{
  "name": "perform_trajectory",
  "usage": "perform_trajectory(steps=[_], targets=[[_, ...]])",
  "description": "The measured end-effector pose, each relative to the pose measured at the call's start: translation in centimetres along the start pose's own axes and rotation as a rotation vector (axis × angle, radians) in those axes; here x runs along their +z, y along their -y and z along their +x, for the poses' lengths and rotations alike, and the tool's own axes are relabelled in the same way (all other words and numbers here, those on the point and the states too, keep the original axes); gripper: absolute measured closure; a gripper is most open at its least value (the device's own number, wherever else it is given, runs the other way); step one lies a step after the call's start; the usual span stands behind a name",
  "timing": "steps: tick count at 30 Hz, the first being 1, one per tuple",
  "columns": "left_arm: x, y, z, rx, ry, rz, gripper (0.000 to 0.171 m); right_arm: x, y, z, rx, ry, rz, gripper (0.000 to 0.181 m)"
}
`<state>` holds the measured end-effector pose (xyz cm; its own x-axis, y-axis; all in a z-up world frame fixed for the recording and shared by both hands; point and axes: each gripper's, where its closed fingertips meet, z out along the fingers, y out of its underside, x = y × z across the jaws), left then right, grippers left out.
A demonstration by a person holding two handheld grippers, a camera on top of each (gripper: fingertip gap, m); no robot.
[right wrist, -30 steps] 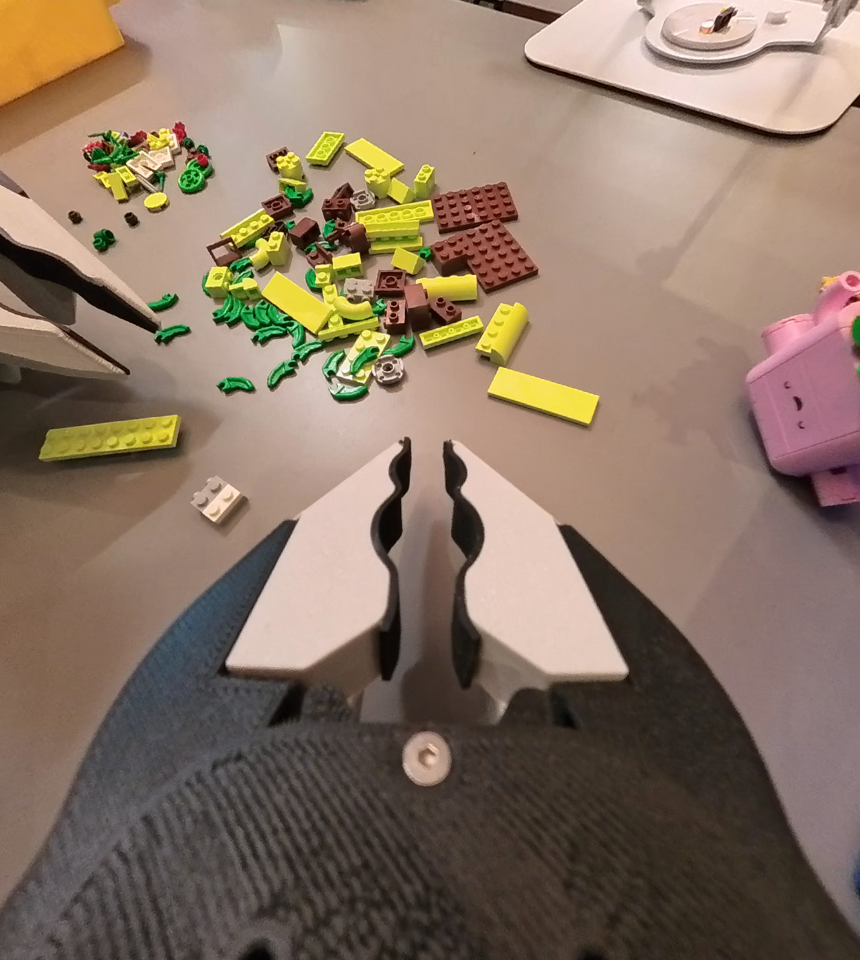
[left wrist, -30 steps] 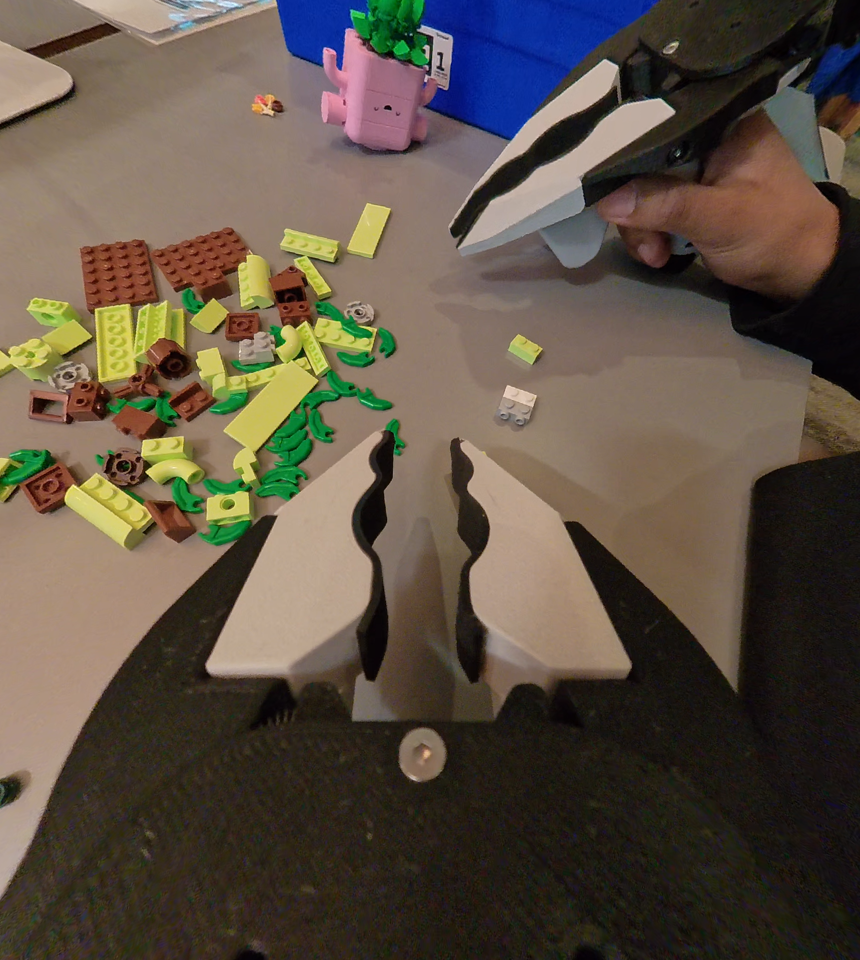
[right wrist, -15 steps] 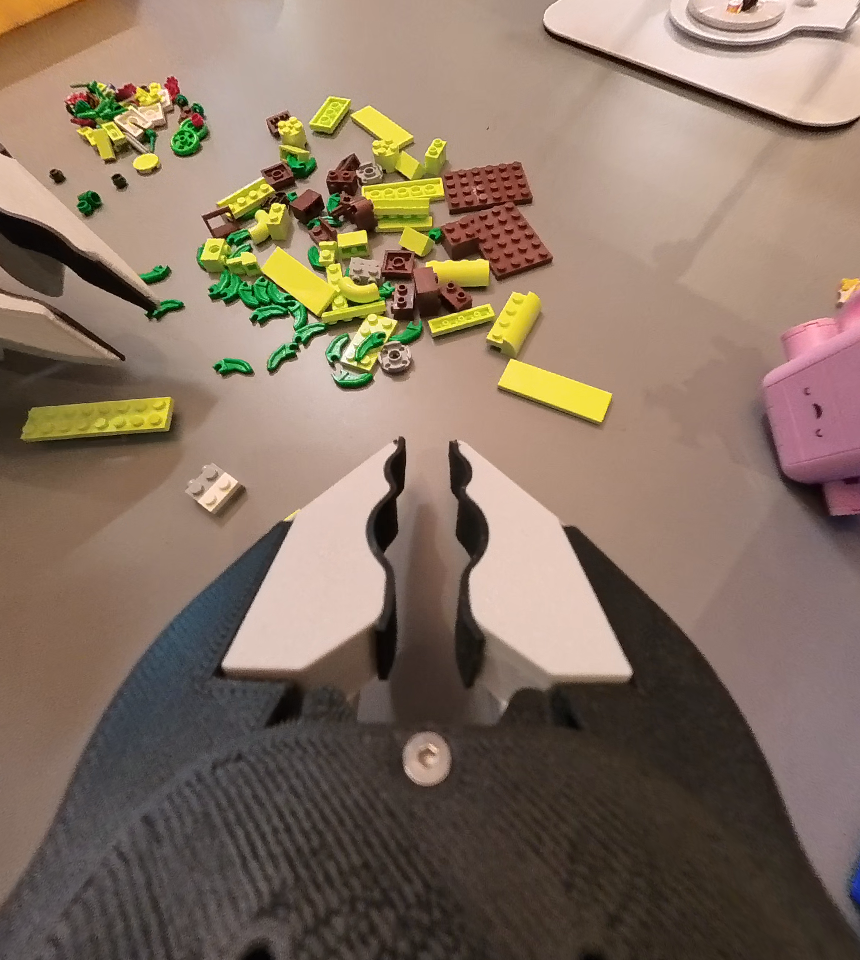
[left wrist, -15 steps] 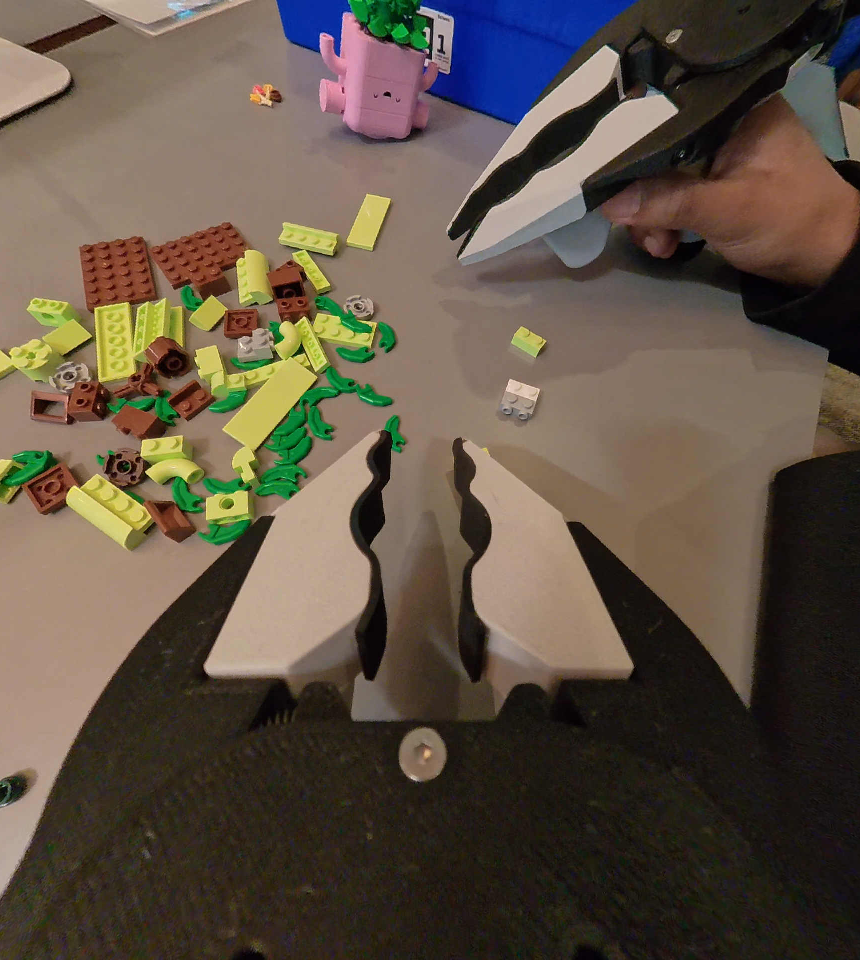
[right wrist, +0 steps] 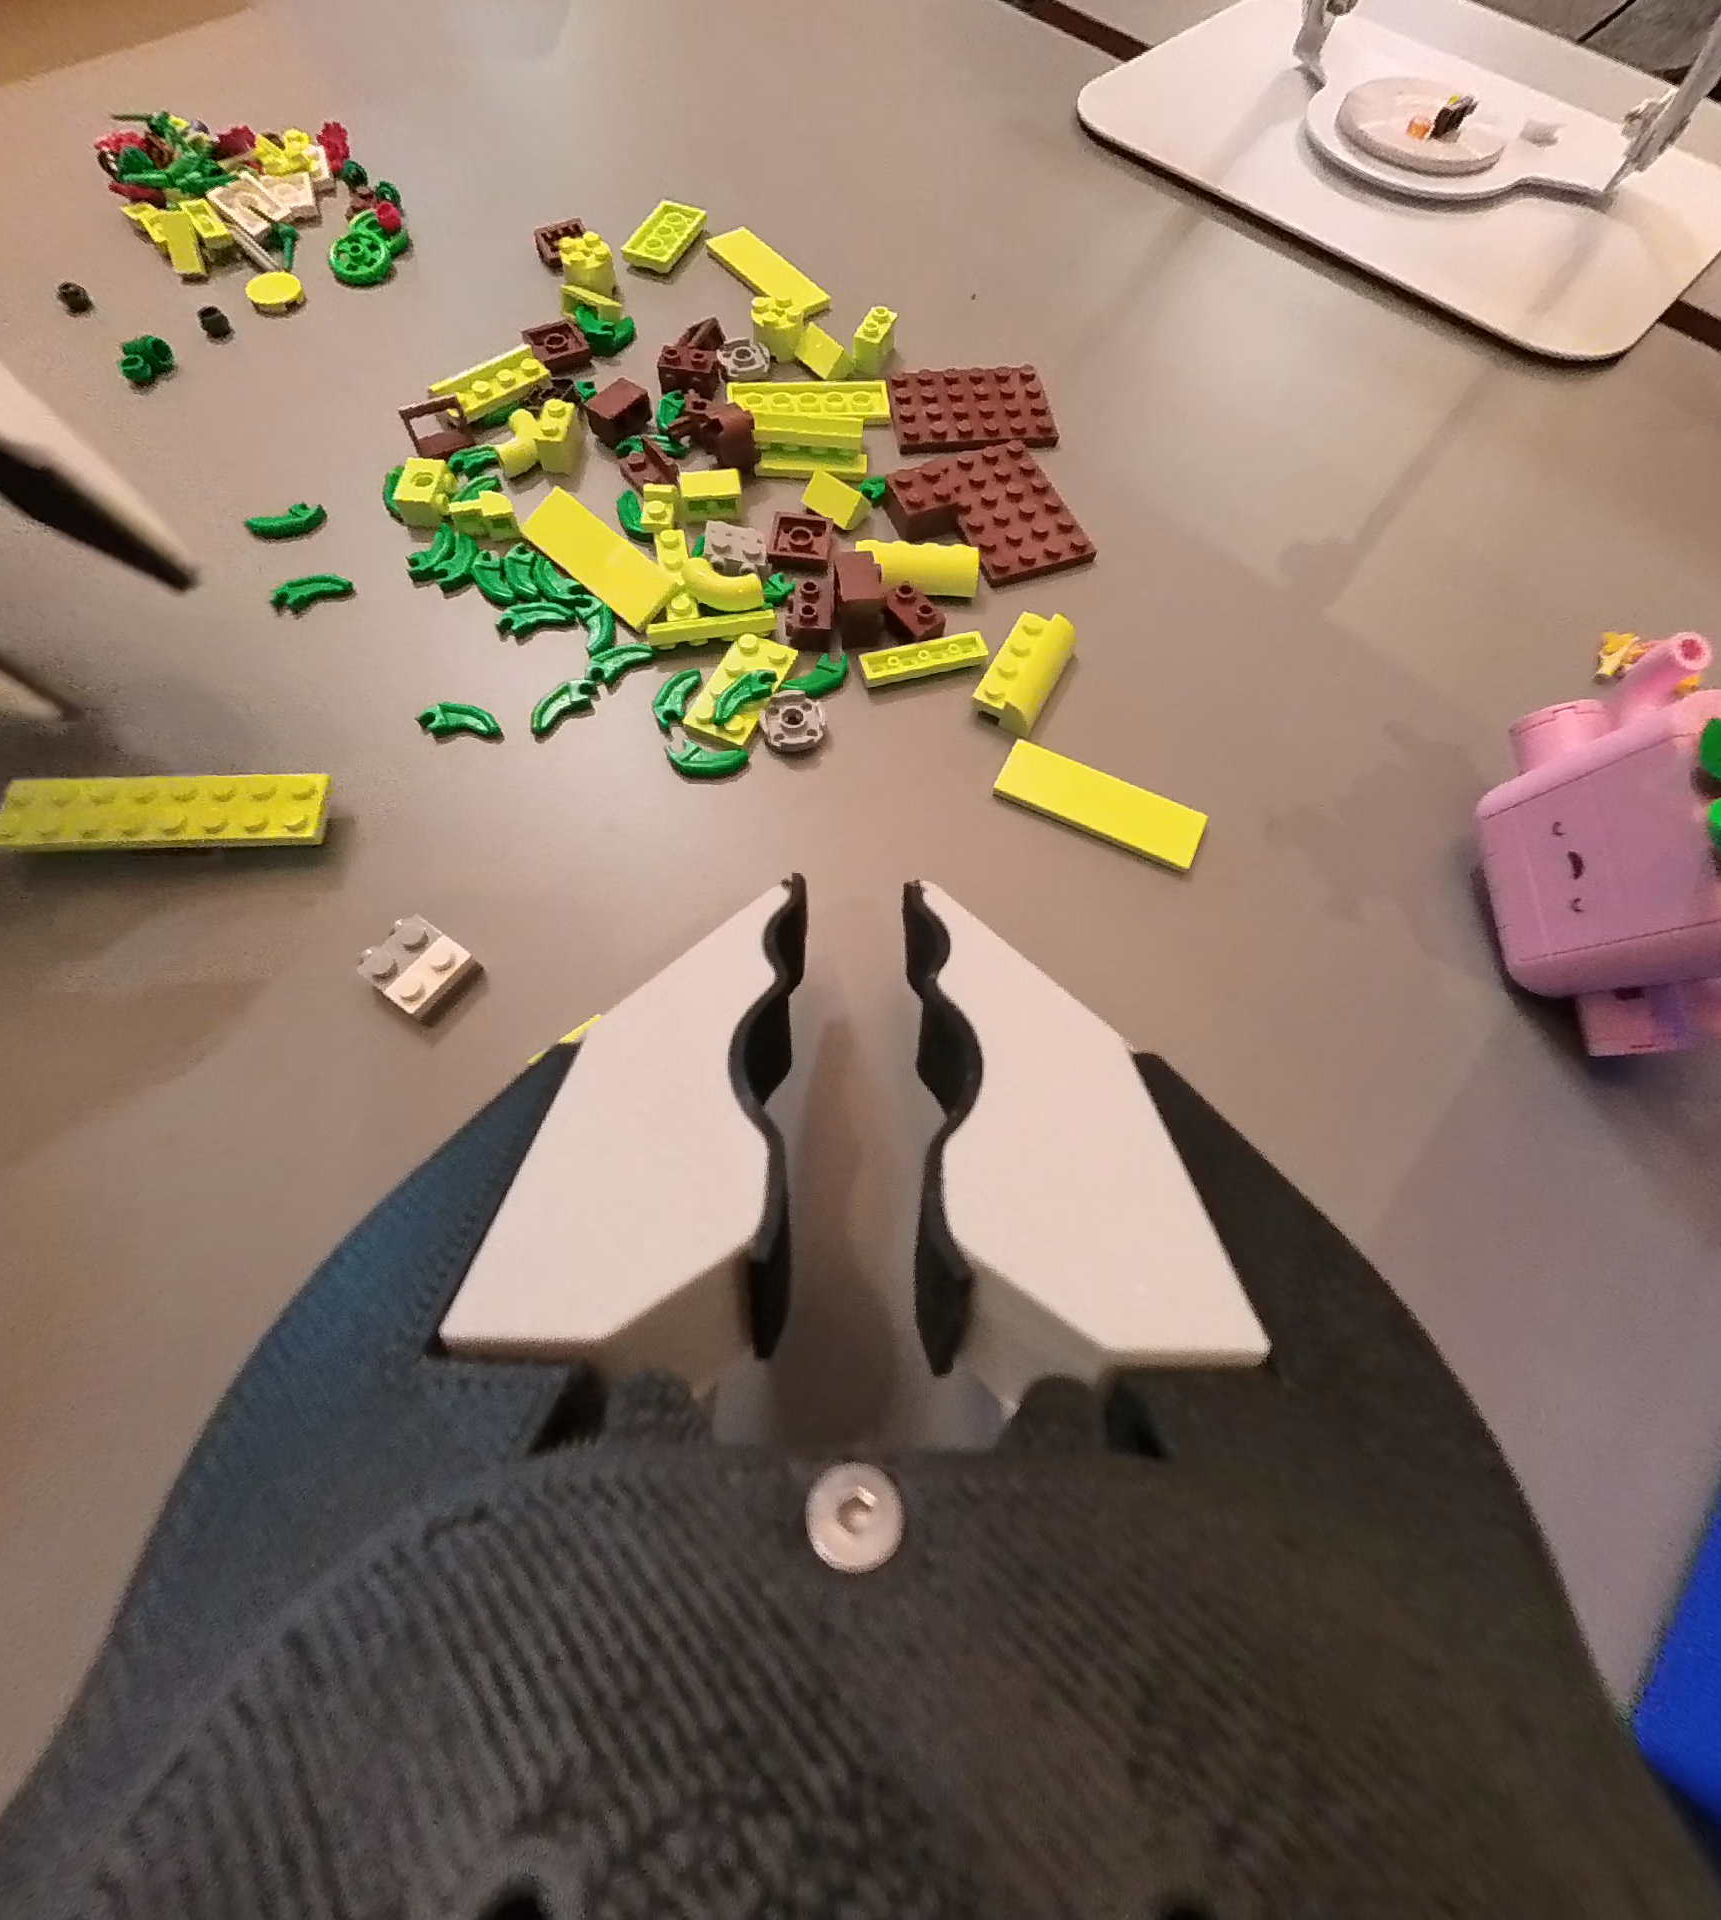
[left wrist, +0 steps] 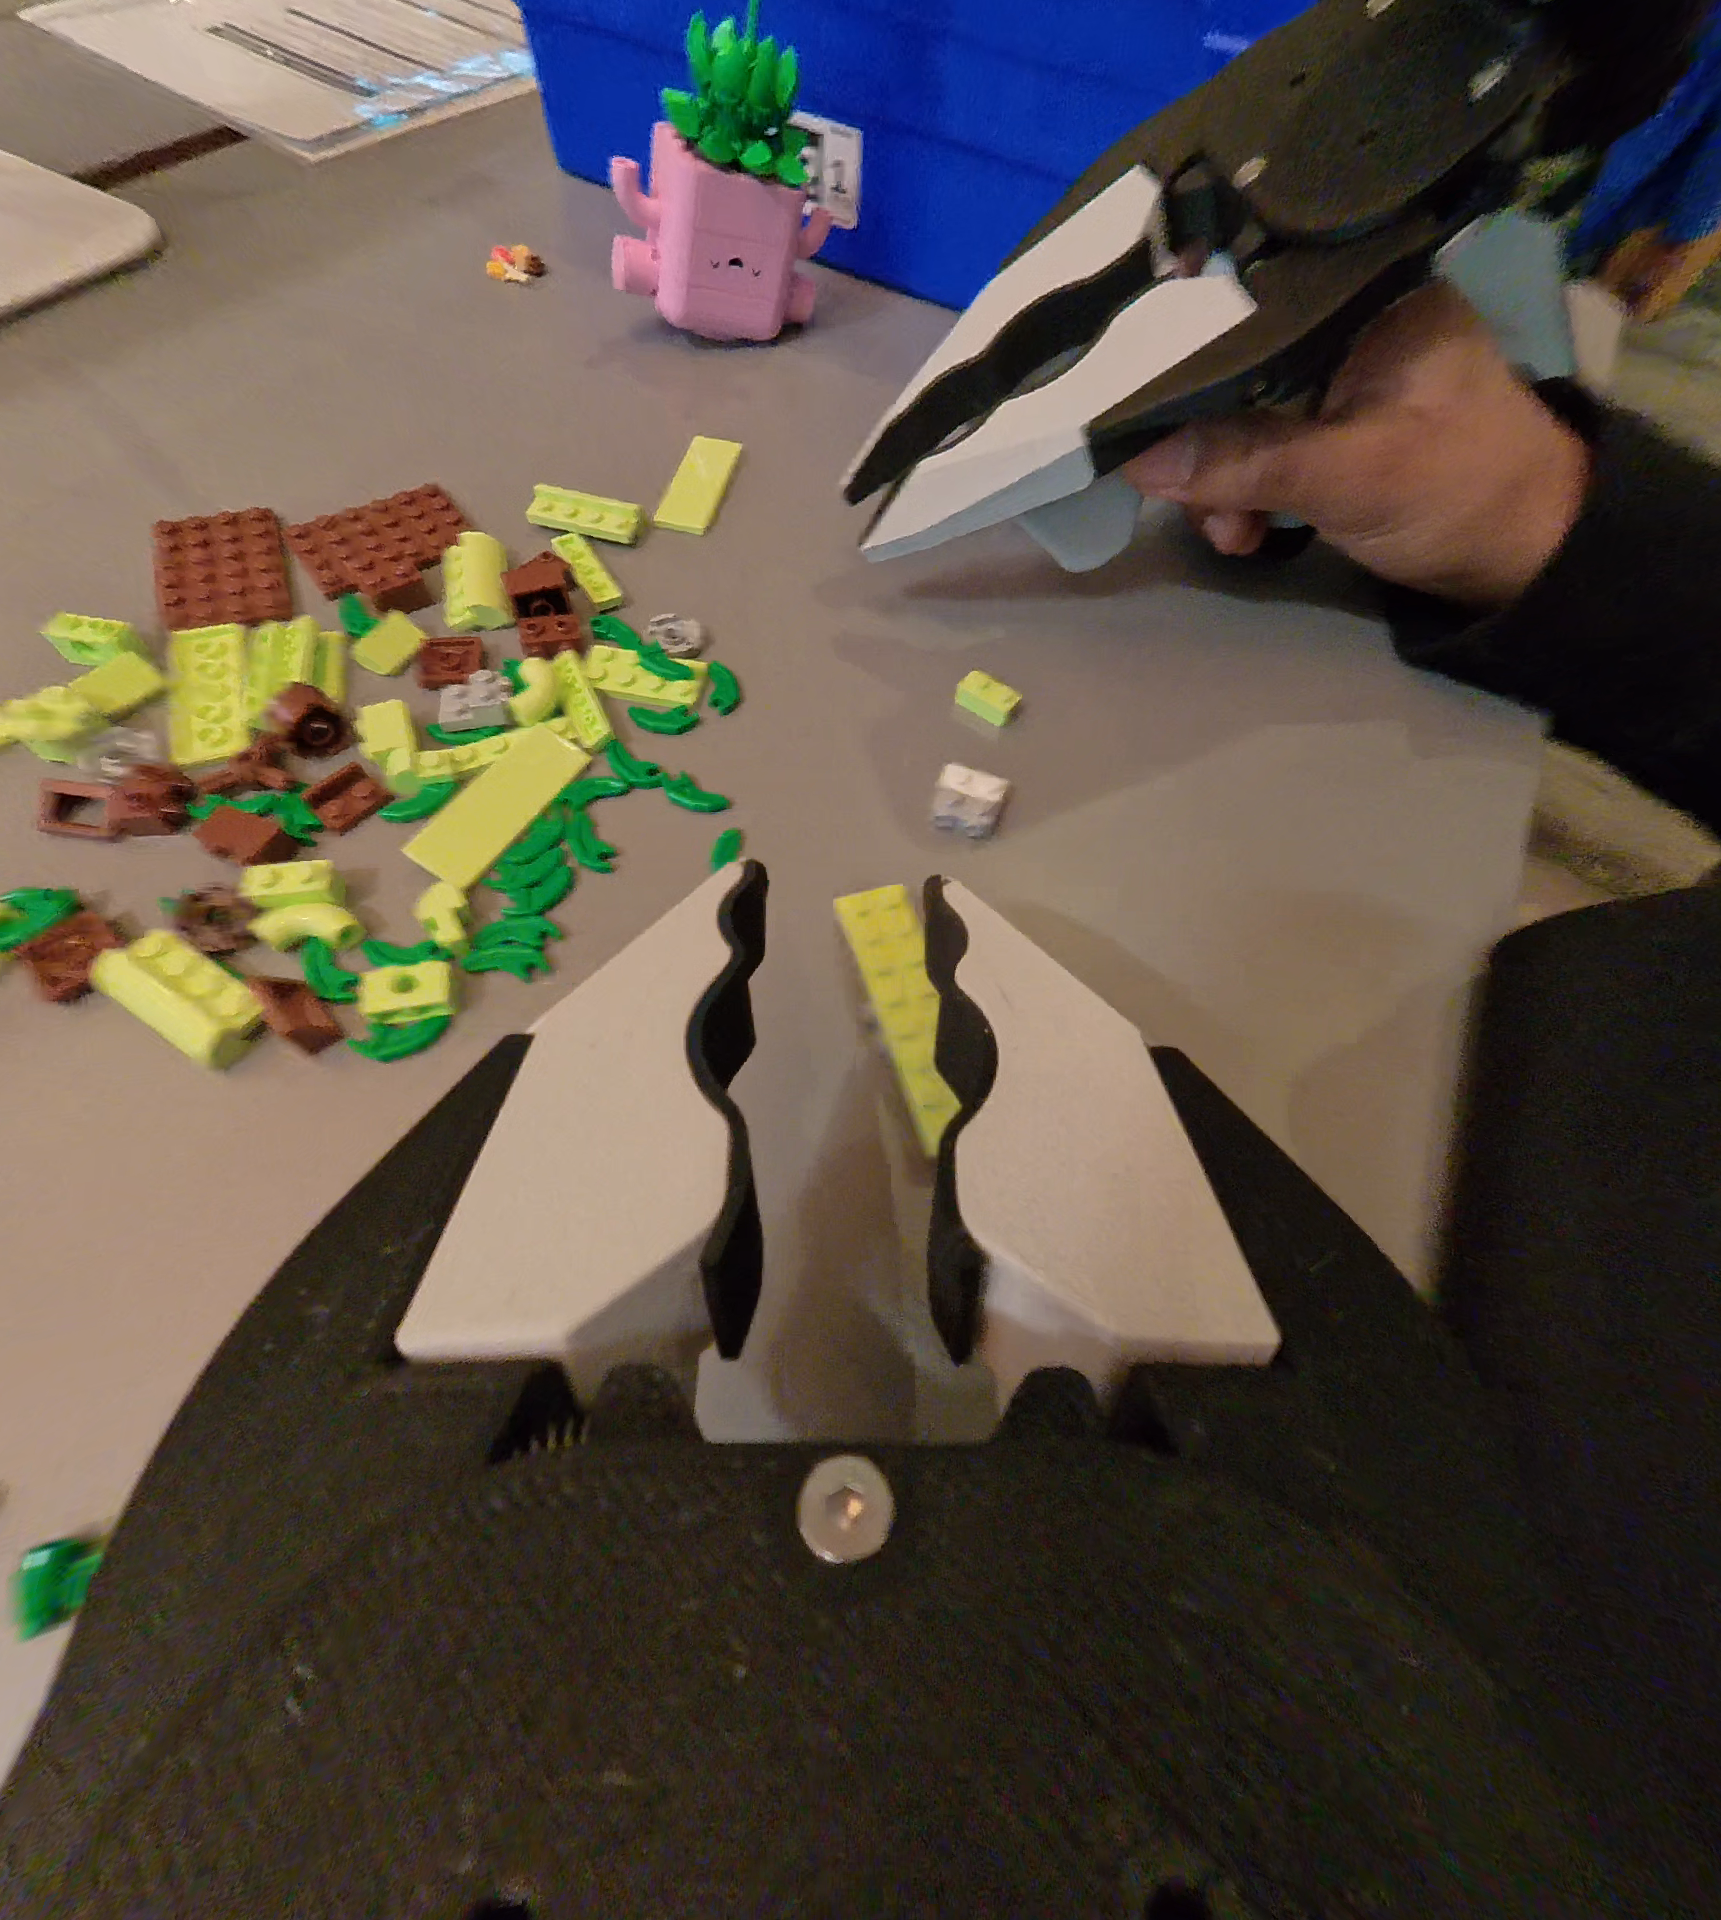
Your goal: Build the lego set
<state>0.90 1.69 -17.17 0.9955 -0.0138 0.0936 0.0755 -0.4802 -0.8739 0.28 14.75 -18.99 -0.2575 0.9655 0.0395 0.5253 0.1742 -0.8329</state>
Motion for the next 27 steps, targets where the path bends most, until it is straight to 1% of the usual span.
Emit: perform_trajectory(steps=[2, 3, 5, 7, 9, 13, 14, 15, 16, 18, 19, 21, 23, 27], targets=[[-0.2, 0.1, 1.7, -0.076, -0.098, 0.002, 0.139, 0.0, -0.1, 0.0, -0.007, -0.008, -0.005, 0.164], [-0.3, 0.0, 2.0, -0.098, -0.112, -0.002, 0.138, 0.1, -0.1, 0.0, -0.010, -0.011, -0.006, 0.164], [-0.2, -1.1, 1.8, -0.095, -0.072, -0.051, 0.135, 0.0, 0.0, 0.0, -0.015, -0.015, -0.003, 0.165], [0.1, -2.6, 1.4, -0.062, -0.008, -0.135, 0.133, 0.0, 0.0, 0.0, -0.017, -0.017, 0.003, 0.165], [0.2, -3.3, 1.3, -0.034, 0.020, -0.180, 0.133, -0.1, 0.1, 0.0, -0.019, -0.021, 0.008, 0.165], [0.6, -4.5, 1.3, -0.065, 0.032, -0.261, 0.143, -0.4, 0.4, -0.3, -0.053, -0.029, 0.035, 0.166], [0.5, -4.5, 1.1, -0.074, 0.038, -0.253, 0.152, -0.5, 0.6, -0.5, -0.076, -0.029, 0.052, 0.165], [0.4, -4.4, 1.1, -0.090, 0.035, -0.250, 0.157, -0.8, 0.9, -1.0, -0.102, -0.022, 0.076, 0.164], [0.4, -4.4, 1.1, -0.115, 0.023, -0.248, 0.157, -1.0, 1.4, -1.8, -0.130, 0.001, 0.108, 0.161], [0.2, -4.0, 1.6, -0.201, -0.047, -0.214, 0.157, -1.7, 2.5, -4.2, -0.193, 0.096, 0.194, 0.152], [0.0, -3.4, 1.9, -0.261, -0.095, -0.180, 0.157, -2.2, 3.0, -5.9, -0.230, 0.167, 0.242, 0.147], [-0.7, -2.0, 2.5, -0.389, -0.211, -0.097, 0.157, -3.1, 3.7, -9.3, -0.309, 0.289, 0.310, 0.144], [-1.6, -1.0, 3.1, -0.491, -0.340, -0.037, 0.156, -3.5, 4.0, -11.6, -0.380, 0.346, 0.321, 0.141], [-2.1, -0.5, 3.5, -0.620, -0.464, -0.009, 0.156, -3.4, 3.6, -14.4, -0.444, 0.425, 0.288, 0.138]])
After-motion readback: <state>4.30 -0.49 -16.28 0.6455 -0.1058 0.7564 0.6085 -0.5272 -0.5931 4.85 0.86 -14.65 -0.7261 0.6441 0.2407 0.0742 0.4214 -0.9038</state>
